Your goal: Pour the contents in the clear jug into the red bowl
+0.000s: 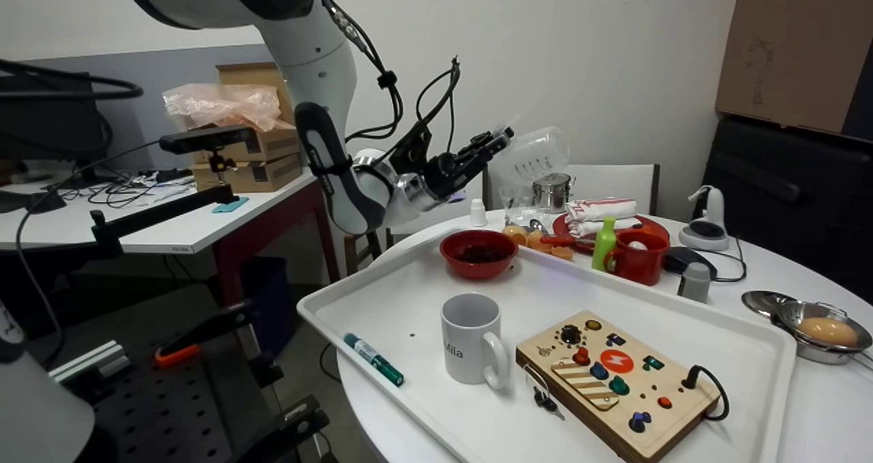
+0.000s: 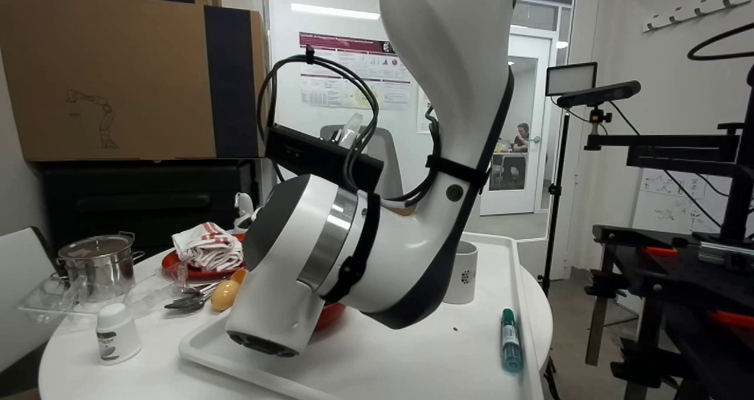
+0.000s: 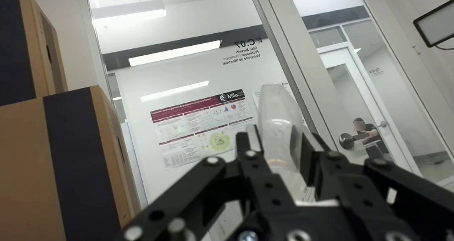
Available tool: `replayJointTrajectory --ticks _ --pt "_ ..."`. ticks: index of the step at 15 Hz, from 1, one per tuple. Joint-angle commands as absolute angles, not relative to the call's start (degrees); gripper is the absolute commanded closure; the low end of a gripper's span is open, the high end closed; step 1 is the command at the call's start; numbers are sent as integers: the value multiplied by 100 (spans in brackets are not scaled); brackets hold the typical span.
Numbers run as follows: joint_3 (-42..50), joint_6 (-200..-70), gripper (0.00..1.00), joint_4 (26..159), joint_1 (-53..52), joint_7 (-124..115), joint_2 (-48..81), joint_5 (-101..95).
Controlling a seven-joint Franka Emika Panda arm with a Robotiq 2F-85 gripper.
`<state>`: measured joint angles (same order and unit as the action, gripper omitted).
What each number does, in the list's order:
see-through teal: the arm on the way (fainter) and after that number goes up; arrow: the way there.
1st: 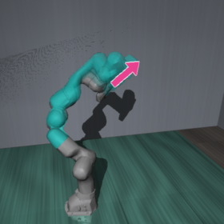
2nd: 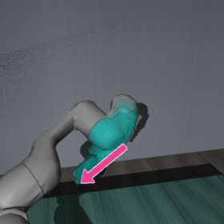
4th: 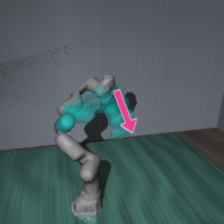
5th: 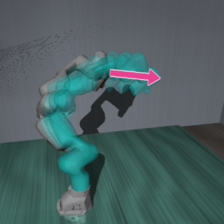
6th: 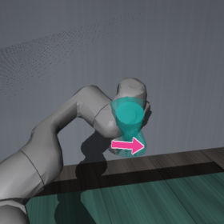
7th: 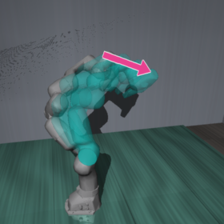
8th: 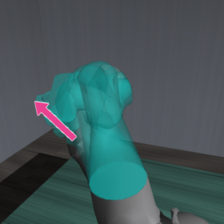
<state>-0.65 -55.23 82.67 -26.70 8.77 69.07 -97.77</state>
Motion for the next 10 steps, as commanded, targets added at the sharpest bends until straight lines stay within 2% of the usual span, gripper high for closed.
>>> replayJointTrajectory --ticks 1,6,10 --pt "-235 -5297 85 8616 -2642 609 6614 -9951" --pt "-405 -5184 85 8679 -2624 442 6460 -9946" --pt "-902 -6256 85 9041 -2021 468 5873 -9643"
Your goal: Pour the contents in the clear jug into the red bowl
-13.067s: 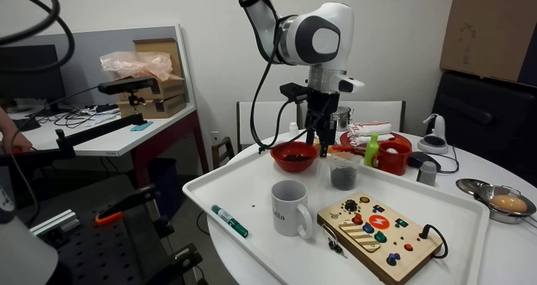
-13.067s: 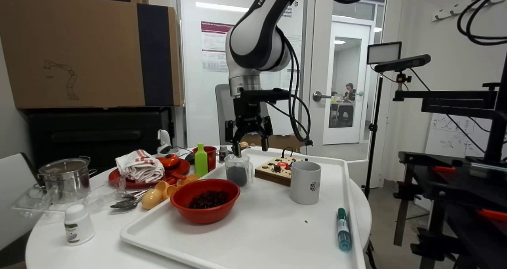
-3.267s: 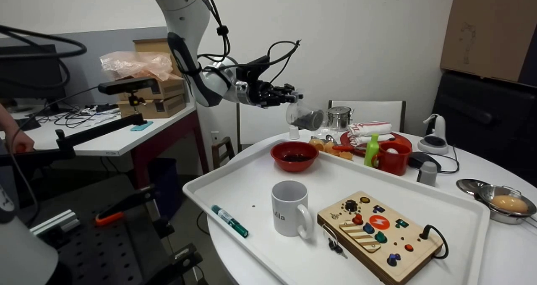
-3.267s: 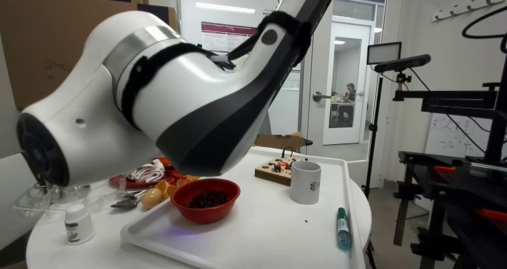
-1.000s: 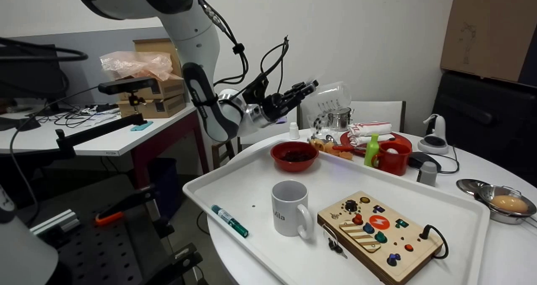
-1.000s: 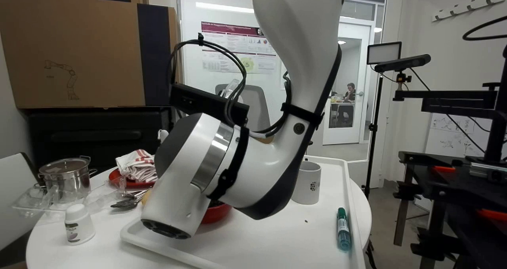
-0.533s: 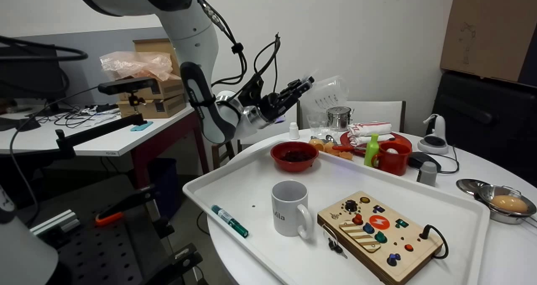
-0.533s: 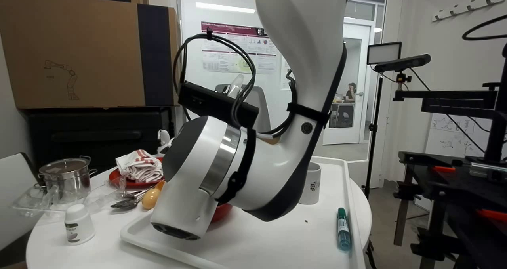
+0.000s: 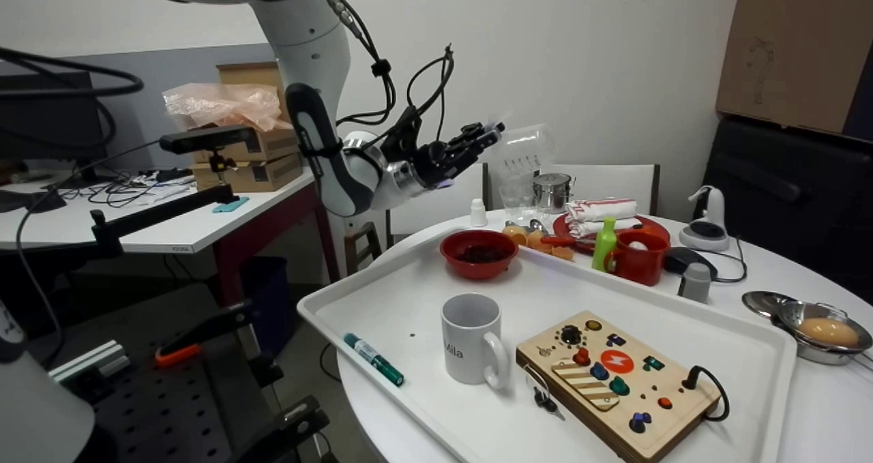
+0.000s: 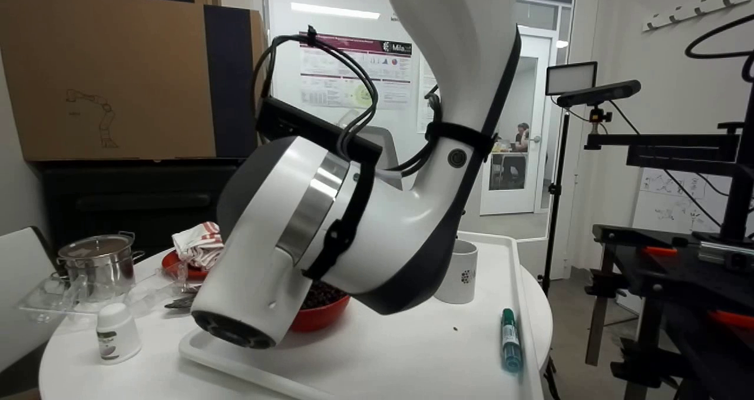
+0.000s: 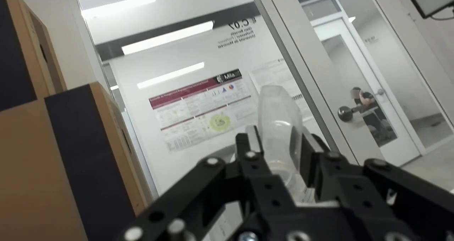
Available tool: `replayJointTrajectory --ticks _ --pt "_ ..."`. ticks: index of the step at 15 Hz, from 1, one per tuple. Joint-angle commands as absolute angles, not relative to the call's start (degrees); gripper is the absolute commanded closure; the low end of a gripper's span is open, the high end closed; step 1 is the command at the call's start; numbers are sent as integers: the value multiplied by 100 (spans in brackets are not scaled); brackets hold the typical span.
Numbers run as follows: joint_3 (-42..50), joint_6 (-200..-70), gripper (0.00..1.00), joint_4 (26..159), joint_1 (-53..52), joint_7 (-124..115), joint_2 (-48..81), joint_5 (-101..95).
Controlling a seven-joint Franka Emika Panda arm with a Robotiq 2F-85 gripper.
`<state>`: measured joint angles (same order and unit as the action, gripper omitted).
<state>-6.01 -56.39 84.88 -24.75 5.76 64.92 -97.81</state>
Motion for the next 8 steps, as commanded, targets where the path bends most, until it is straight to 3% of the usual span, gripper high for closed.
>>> replayJointTrajectory --ticks 1,8 --pt "-963 -6506 85 9125 -1868 503 5721 -9589" --pt "-1087 -8693 85 9964 -726 530 4389 -9202"
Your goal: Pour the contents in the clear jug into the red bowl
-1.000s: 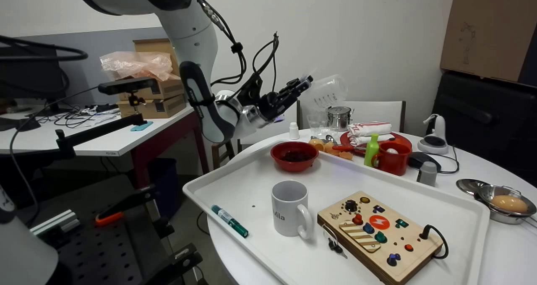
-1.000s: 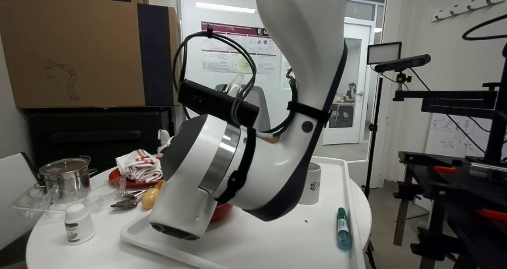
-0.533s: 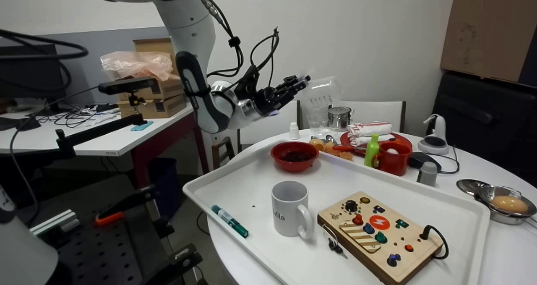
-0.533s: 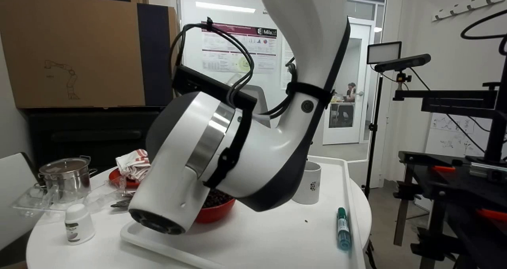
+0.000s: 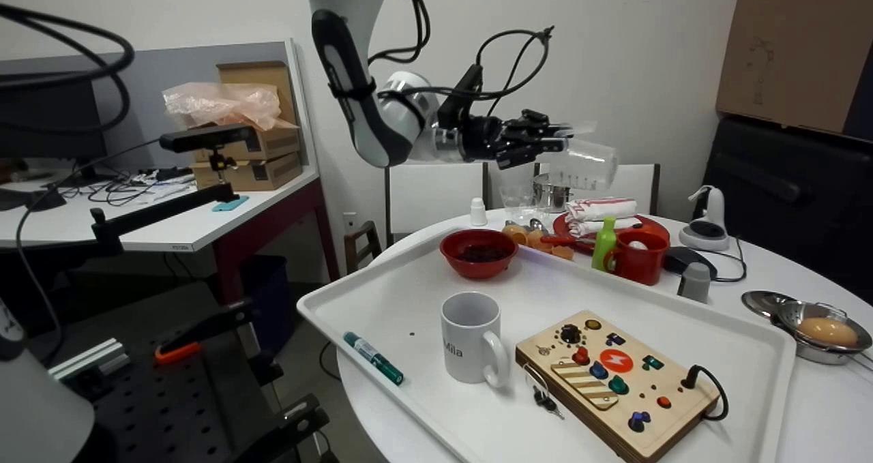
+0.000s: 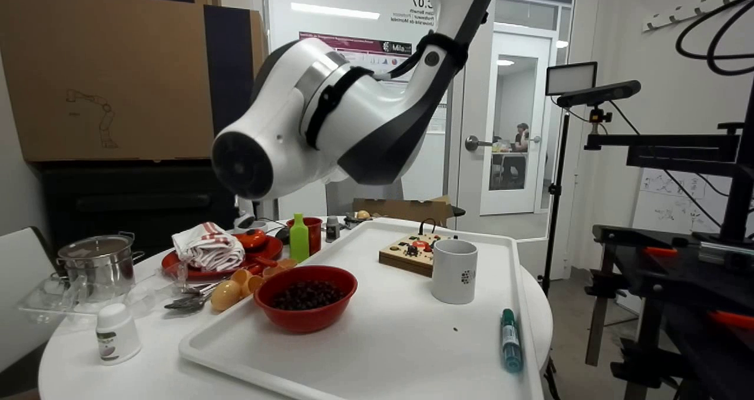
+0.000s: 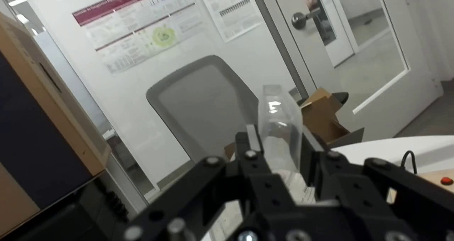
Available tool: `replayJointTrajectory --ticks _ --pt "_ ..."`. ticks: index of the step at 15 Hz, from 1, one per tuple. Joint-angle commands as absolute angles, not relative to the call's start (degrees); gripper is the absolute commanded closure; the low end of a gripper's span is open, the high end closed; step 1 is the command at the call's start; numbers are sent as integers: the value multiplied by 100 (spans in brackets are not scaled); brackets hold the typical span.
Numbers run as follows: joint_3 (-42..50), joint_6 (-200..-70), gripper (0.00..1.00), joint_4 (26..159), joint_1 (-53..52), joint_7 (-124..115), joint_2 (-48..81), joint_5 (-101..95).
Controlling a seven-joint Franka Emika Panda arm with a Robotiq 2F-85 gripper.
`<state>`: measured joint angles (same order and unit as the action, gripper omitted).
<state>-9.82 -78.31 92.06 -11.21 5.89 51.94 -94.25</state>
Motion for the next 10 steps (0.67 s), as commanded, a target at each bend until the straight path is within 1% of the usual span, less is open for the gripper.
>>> replayJointTrajectory --ticks 1,5,10 --pt "-1089 -9031 85 10115 -596 517 4196 -9118" --pt "-1055 -10413 85 10787 -152 493 3514 -8677" --pt "-930 -12114 85 11275 294 744 3264 -7971"
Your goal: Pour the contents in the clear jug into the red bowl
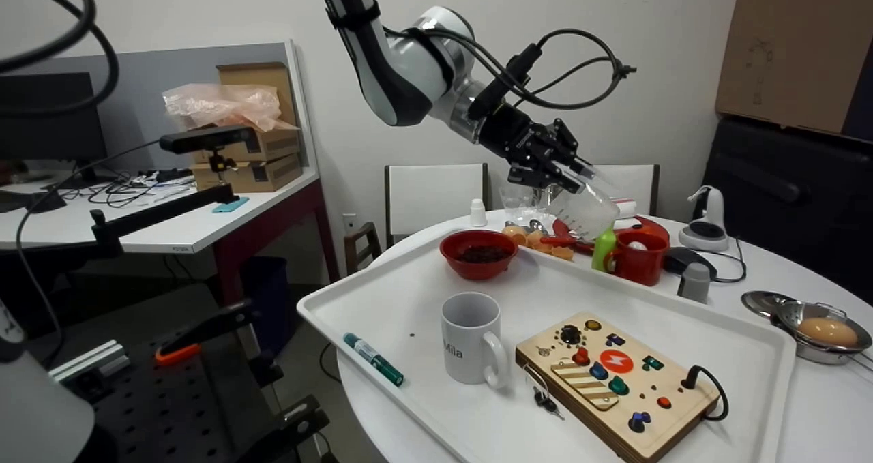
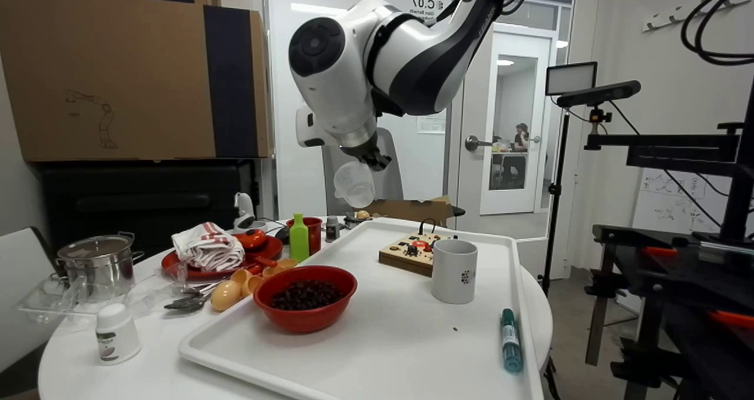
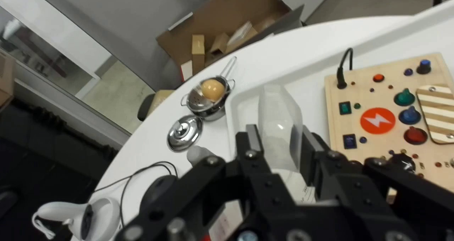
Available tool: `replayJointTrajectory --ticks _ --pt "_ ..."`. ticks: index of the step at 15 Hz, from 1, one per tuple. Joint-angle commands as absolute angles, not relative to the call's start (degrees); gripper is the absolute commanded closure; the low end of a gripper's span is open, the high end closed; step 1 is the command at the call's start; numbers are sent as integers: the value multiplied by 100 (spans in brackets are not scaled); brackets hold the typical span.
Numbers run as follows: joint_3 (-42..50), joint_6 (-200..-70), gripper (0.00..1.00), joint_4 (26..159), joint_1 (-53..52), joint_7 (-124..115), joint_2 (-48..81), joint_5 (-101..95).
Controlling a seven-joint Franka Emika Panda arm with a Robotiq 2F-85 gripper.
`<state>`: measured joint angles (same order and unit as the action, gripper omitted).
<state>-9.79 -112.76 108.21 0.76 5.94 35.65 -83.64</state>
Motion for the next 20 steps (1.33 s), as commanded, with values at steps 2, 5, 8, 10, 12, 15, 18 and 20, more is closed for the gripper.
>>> replayJointTrajectory --ticks 2,5,8,10,12,15,18,20 --pt "-725 -12012 85 11029 52 673 3473 -7986" --pt "-640 -12107 72 11058 48 682 3477 -7966" --pt "-847 -12964 85 11078 321 1192 3448 -7420" --pt "-841 -13528 85 10962 414 1572 3611 -6959" --pt "-846 -13952 85 10889 547 2056 3772 -6333" --pt "-928 -14274 85 10806 790 2853 3993 -5139" --pt "-1050 -14300 85 10642 1030 3486 4205 -3852" --pt "-1035 -14297 85 10507 1043 3722 4295 -3216"
